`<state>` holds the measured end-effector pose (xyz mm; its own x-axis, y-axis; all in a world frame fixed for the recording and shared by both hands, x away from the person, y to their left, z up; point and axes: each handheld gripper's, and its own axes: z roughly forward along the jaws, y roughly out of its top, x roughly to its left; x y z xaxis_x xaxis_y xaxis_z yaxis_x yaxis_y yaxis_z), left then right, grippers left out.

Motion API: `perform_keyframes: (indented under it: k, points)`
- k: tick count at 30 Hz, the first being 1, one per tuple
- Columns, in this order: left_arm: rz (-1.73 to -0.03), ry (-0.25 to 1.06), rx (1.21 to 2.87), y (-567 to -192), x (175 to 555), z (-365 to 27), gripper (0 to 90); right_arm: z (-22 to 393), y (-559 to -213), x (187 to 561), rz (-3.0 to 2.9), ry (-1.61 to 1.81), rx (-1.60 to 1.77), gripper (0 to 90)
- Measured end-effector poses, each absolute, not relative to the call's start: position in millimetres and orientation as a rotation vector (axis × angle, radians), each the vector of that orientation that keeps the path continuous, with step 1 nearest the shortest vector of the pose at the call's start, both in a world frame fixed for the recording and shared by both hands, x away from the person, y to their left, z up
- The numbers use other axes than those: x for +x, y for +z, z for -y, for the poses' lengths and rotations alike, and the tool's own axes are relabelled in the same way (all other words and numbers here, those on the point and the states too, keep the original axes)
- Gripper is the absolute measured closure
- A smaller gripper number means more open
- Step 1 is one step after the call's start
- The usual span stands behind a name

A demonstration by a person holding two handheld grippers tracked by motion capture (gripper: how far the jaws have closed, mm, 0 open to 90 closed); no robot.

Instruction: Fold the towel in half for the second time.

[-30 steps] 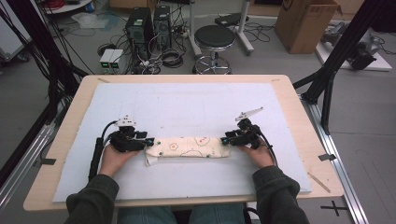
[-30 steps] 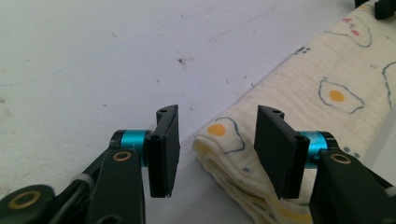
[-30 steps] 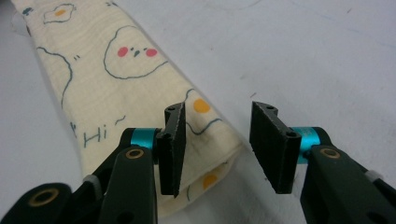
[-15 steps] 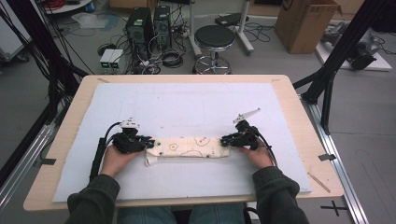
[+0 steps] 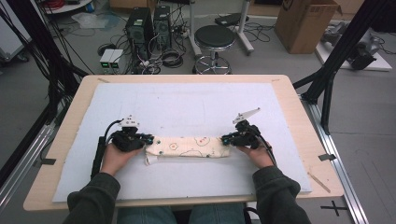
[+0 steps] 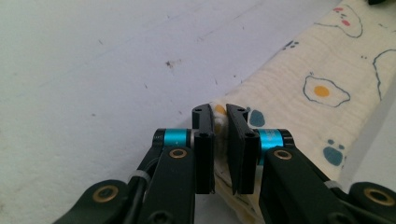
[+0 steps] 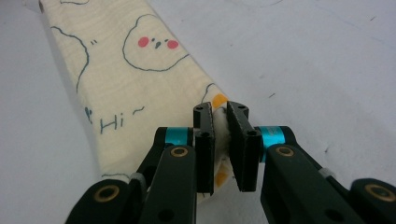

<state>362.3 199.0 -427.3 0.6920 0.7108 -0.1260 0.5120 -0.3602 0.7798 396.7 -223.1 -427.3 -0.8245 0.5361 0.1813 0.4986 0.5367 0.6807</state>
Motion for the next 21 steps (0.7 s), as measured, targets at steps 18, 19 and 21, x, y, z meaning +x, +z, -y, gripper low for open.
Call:
perform_keyframes:
  k: [18, 19, 21]
  points:
    - [-1.026, 0.341, 1.975, -422, 384, -208, 81.5, 212, -408, 427, -2.64, 1.16, 0.932, 81.7]
    - [-1.035, 0.346, 1.966, -422, 386, -209, 81.6, 211, -407, 430, -2.638, 1.16, 0.945, 81.7]
    - [-1.052, 0.355, 1.939, -423, 388, -210, 81.5, 209, -407, 436, -2.635, 1.154, 0.954, 81.7]
